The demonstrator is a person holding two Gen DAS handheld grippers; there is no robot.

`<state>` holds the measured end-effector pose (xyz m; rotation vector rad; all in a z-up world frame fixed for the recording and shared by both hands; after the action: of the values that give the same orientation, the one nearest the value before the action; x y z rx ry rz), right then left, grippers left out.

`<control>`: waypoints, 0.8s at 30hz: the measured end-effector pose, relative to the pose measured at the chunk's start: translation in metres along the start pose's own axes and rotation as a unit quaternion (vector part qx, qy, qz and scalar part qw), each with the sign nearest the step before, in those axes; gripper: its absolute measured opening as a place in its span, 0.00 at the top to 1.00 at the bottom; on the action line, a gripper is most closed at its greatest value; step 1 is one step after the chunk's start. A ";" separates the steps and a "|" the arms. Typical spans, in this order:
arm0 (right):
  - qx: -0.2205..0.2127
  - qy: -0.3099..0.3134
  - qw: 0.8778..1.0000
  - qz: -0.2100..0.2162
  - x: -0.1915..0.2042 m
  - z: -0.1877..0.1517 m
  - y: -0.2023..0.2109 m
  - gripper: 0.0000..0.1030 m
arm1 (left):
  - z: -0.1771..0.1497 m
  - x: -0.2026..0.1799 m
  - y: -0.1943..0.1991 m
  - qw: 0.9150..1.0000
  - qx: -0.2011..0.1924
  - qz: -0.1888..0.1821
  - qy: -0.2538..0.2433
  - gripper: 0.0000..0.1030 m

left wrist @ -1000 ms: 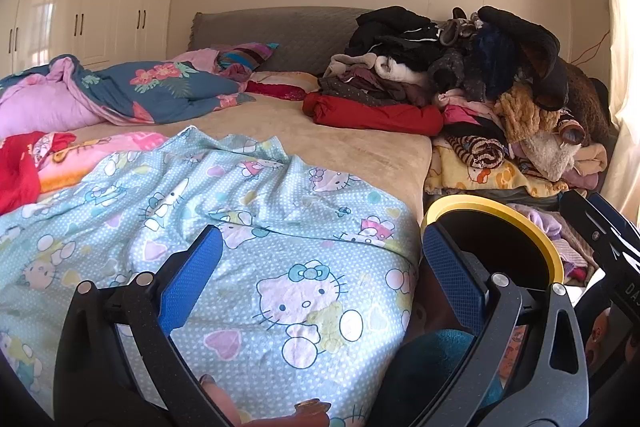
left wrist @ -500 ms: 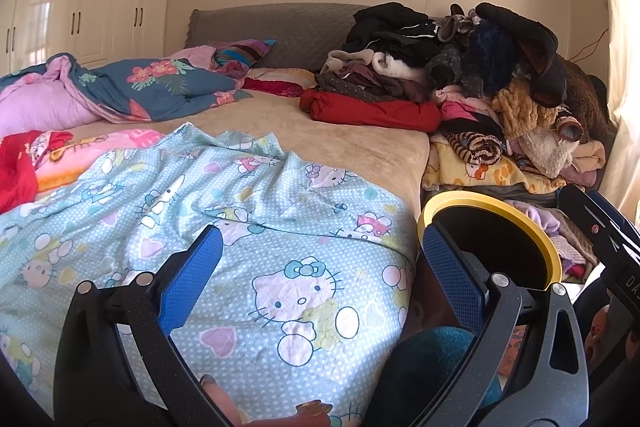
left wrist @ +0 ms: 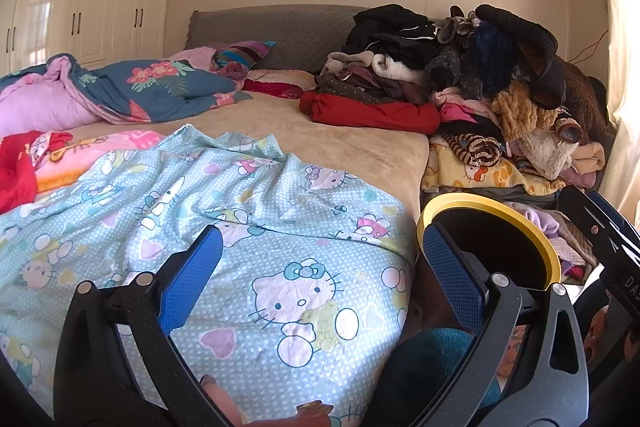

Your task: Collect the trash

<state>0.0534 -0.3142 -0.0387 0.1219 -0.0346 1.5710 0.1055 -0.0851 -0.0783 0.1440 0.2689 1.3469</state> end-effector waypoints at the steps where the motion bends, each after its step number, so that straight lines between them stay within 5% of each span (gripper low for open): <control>1: 0.000 0.001 1.000 0.000 0.000 0.000 0.000 0.06 | 0.000 0.000 0.000 1.000 0.000 0.000 0.000 0.11; 24: -0.002 0.000 1.000 -0.003 -0.003 -0.001 0.001 0.06 | 0.004 -0.004 -0.001 1.000 -0.003 -0.004 0.000 0.11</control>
<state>0.0522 -0.3168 -0.0396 0.1194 -0.0366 1.5653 0.1068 -0.0888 -0.0748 0.1377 0.2659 1.3394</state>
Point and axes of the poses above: each gripper's, at about its wrist camera, not at the fingertips, and y roughly against the way its jaws point, x to its left, z to its top, the point moved 9 cm from there along -y, roughly the way its jaws point, and after that the axes turned 10 degrees about -x, right-handed, at the moved point
